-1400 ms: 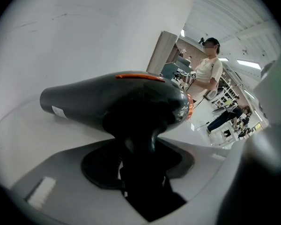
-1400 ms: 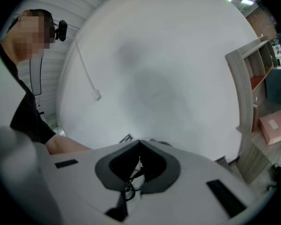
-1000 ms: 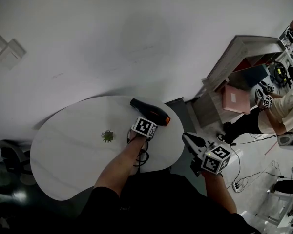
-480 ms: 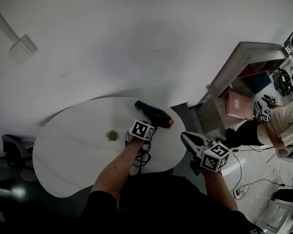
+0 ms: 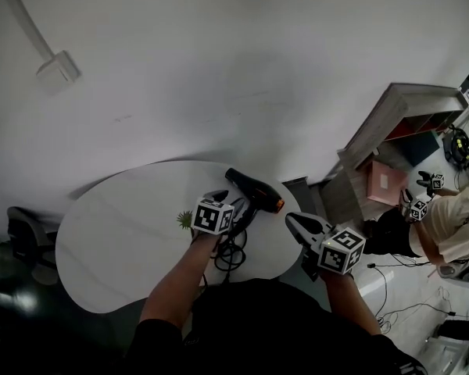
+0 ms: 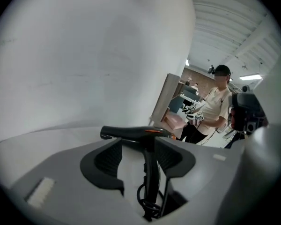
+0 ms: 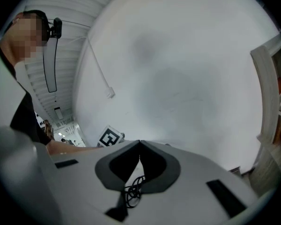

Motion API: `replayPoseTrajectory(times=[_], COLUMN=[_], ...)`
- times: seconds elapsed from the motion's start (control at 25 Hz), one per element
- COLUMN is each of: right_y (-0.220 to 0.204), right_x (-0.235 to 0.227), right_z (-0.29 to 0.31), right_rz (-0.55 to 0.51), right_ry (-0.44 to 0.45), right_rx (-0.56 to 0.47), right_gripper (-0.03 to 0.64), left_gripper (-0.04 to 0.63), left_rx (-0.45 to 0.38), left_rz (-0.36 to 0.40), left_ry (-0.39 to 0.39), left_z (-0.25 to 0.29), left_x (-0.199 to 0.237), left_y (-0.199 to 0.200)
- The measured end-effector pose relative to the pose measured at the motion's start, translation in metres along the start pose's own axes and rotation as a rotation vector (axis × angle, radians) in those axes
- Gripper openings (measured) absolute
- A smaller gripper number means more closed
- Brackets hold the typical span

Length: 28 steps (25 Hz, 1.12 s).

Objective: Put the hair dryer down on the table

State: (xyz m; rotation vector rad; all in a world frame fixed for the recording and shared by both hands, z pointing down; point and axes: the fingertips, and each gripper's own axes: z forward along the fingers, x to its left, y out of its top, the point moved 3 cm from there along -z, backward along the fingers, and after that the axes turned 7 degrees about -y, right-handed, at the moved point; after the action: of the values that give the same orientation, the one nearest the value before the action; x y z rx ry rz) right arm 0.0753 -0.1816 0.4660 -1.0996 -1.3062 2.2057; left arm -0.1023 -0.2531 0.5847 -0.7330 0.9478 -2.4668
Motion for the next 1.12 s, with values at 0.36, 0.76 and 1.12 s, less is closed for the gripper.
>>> replayPoseTrajectory(times=[0.36,0.76,1.12], right_y=[0.005,0.035,0.087], right_x=[0.008,0.044,0.071], right_z=[0.004,-0.005,-0.016], right_rz=[-0.028,-0.154,-0.206], right_ry=[0.018,0.066,0.116], right_rx=[-0.014,-0.115,-0.254], right_gripper=[0.012,0.012,0.011], left_gripper=[0.166,0.041,0.018], left_rx=[-0.291,-0.573,-0.64], left_rz=[0.122,0.175,0.232], left_ry=[0.019,0.085,0.143], left_z=[-0.081,-0.168,-0.208], left_x=[-0.039,-0.061,-0.064], left_y=[0.032,0.072,0.099])
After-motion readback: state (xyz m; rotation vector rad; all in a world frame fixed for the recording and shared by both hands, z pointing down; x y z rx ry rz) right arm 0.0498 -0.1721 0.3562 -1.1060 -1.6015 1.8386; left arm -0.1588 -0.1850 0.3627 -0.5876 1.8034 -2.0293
